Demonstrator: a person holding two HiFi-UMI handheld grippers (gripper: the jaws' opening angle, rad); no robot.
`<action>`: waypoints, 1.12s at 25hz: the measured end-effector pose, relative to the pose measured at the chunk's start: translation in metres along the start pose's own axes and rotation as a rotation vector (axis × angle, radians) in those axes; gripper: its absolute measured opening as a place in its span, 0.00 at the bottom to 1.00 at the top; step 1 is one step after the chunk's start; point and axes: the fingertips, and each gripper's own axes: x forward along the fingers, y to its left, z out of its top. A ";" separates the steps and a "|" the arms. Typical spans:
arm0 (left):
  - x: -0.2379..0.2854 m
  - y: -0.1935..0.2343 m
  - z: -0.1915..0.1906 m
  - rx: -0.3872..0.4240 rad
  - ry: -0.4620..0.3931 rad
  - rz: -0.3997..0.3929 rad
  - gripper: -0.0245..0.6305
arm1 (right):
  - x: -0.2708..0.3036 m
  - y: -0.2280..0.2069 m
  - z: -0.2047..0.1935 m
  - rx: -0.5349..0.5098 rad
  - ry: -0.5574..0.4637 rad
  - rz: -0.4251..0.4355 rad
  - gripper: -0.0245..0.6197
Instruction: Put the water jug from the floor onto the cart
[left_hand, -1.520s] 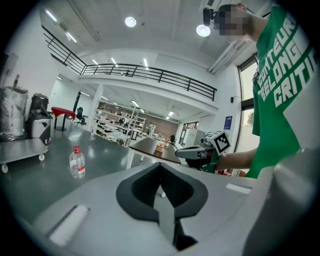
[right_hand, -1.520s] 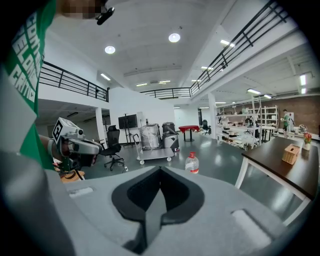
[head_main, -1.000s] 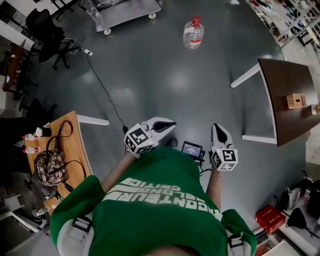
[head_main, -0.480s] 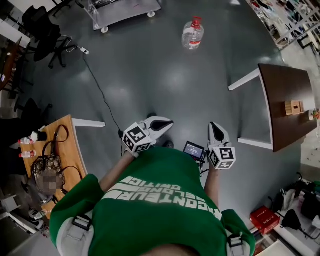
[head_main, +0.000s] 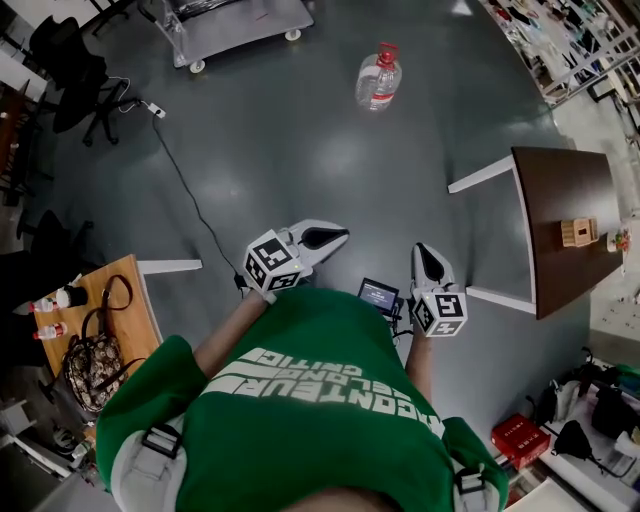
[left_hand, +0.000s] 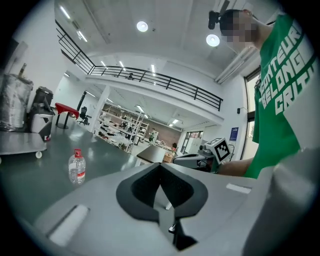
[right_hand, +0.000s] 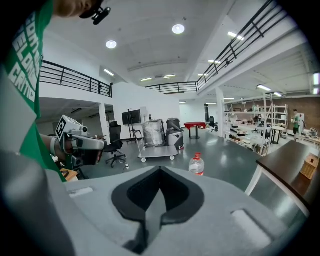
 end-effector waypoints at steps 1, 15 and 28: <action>-0.003 0.007 0.002 -0.008 -0.005 0.005 0.06 | 0.007 0.002 0.004 -0.007 0.002 0.003 0.03; -0.045 0.092 0.023 -0.075 -0.050 0.097 0.06 | 0.084 0.032 0.039 -0.064 0.040 0.032 0.03; -0.093 0.148 0.021 -0.091 -0.062 0.159 0.06 | 0.123 0.067 0.035 -0.052 0.084 0.037 0.03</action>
